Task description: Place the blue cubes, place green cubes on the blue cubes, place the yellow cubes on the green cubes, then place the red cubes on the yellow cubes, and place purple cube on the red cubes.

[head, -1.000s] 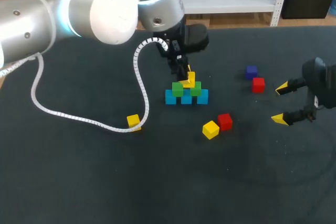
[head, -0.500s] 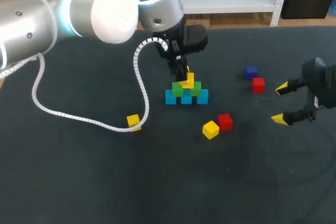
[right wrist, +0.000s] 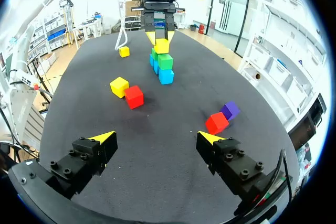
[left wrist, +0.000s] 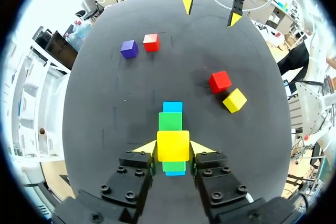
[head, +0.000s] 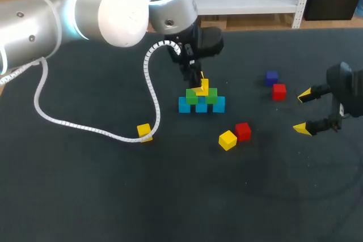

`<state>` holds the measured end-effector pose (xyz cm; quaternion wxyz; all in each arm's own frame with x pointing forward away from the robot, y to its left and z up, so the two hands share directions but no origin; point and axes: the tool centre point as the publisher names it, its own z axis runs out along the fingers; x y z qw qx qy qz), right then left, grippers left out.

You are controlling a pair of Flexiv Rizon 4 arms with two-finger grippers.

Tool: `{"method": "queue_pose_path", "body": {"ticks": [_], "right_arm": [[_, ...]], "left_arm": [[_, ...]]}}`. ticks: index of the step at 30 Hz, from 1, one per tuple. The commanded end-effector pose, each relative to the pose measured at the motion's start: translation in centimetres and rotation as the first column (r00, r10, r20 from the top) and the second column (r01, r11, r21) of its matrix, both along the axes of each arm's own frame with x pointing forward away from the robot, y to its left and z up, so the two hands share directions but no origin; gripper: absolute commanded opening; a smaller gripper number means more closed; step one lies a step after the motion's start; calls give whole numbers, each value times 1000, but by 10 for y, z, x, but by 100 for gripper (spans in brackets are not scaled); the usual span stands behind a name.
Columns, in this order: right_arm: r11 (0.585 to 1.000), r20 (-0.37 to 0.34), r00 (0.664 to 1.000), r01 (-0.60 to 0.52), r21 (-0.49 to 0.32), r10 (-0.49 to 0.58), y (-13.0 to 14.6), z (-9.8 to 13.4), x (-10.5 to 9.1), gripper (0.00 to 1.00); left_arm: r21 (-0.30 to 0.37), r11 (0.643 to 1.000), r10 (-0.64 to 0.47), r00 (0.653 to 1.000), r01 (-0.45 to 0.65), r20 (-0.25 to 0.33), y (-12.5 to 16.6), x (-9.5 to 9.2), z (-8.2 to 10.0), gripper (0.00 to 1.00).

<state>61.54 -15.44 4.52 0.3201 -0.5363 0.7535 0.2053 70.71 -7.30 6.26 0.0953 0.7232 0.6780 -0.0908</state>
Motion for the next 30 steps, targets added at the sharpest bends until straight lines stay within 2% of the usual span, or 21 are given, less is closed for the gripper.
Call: {"method": "queue_pose_path", "body": {"ticks": [1,22,30], "right_arm": [[1000,1,1000,-1,3,1,0,-1,0,100],[1000,1,1000,-1,3,1,0,-1,0,100],[1000,1,1000,-1,3,1,0,-1,0,100]], "left_arm": [[4,1000,-3,1000,3,-4,-1,1,0,0],[11,1000,-1,1000,1,-14,-1,2,-1,0],[13,1000,2,1000,-2,-16,-2,2,-1,18]]}}
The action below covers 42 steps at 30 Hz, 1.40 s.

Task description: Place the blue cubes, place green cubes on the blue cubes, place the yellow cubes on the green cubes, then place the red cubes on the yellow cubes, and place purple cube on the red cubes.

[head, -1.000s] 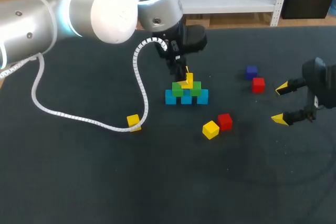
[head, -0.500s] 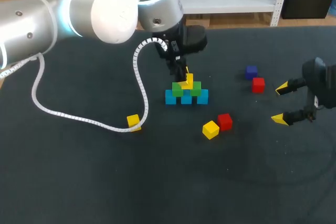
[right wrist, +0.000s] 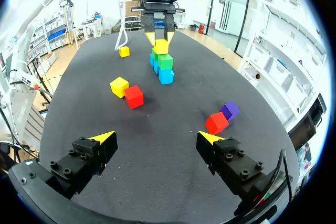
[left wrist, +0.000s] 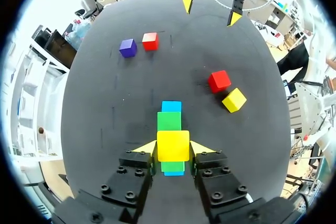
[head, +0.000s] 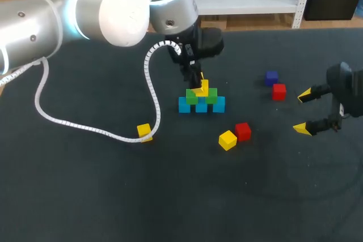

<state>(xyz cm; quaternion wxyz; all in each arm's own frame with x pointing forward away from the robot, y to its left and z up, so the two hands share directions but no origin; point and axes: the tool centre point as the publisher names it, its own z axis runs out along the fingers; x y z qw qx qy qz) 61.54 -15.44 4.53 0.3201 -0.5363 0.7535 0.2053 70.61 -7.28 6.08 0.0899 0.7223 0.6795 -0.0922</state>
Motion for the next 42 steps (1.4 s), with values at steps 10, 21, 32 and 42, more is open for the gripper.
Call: {"method": "queue_pose_path", "body": {"ticks": [10,21,32,42], "right_arm": [[1000,1,1000,-1,3,1,0,-1,0,100],[1000,1,1000,-1,3,1,0,-1,0,100],[1000,1,1000,-1,3,1,0,-1,0,100],[1000,1,1000,-1,3,1,0,-1,0,100]], "left_arm": [[10,1000,0,1000,0,-8,-2,3,0,29],[15,1000,3,1000,-2,-10,-3,4,0,35],[17,1000,3,1000,-2,-12,-3,4,-1,42],[15,1000,6,1000,-5,-14,-2,5,-2,42]]}}
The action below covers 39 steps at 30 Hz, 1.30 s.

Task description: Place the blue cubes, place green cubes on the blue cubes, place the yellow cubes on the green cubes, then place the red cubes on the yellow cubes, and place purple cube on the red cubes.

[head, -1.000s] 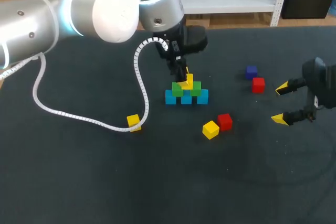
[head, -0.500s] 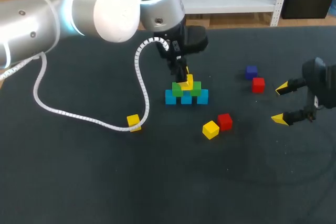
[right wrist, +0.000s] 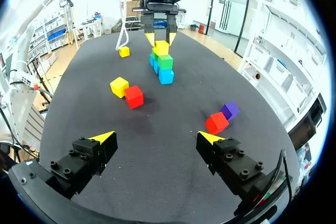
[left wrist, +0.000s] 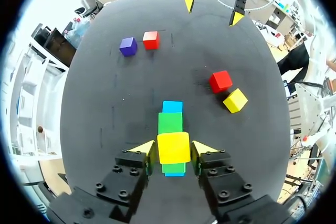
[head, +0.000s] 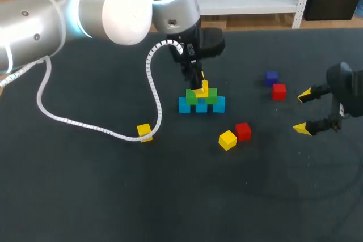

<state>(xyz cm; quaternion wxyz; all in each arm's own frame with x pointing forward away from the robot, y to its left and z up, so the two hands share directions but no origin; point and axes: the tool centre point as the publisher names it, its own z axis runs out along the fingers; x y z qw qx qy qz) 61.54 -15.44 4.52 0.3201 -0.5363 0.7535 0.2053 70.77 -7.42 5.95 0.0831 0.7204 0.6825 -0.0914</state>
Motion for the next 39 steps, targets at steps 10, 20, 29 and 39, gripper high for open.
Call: {"method": "queue_pose_path", "body": {"ticks": [10,20,29,39], "right_arm": [[1000,1,1000,-1,3,1,0,-1,0,100],[1000,1,1000,-1,3,1,0,-1,0,100],[1000,1,1000,-1,3,1,0,-1,0,100],[1000,1,1000,-1,3,1,0,-1,0,100]], "left_arm": [[4,1000,-1,1000,1,-5,0,4,0,45],[8,1000,1,1000,-1,-4,1,6,0,47],[8,1000,-1,1000,1,-4,1,7,0,46],[9,1000,0,1000,0,-4,1,8,-1,45]]}}
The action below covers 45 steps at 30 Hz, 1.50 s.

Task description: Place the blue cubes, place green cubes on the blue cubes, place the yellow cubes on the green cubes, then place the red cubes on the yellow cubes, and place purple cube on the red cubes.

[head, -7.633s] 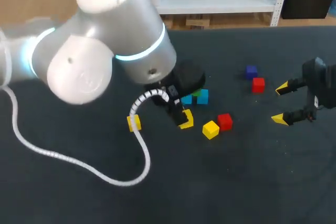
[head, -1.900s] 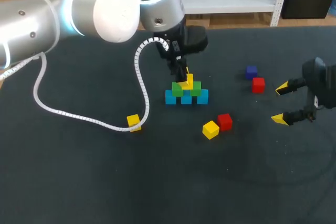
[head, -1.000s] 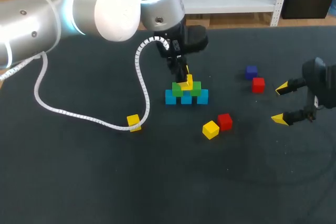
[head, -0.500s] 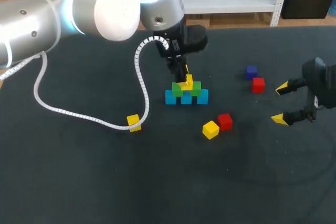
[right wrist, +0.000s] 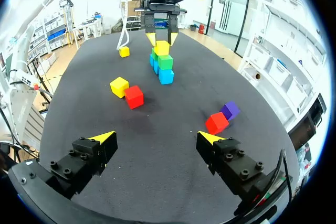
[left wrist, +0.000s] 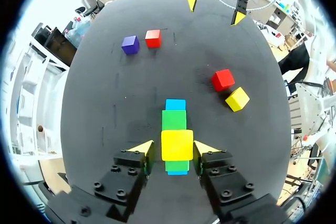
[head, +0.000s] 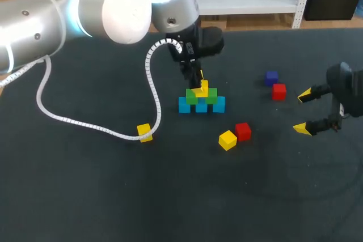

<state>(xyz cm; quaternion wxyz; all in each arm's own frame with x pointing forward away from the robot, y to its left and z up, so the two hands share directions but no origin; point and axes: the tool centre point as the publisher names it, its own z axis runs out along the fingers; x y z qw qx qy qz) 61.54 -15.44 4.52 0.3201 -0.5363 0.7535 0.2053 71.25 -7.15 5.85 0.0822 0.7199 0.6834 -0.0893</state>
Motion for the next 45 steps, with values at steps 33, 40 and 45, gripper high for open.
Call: {"method": "queue_pose_path", "body": {"ticks": [33,40,45], "right_arm": [[1000,1,1000,-1,3,1,0,-1,0,100],[1000,1,1000,-1,3,1,0,-1,0,100],[1000,1,1000,-1,3,1,0,-1,0,100]], "left_arm": [[-33,967,253,967,-253,20,102,-46,21,100],[-41,944,329,944,-329,7,128,-71,9,100],[-46,937,348,938,-347,7,142,-88,2,100]]}}
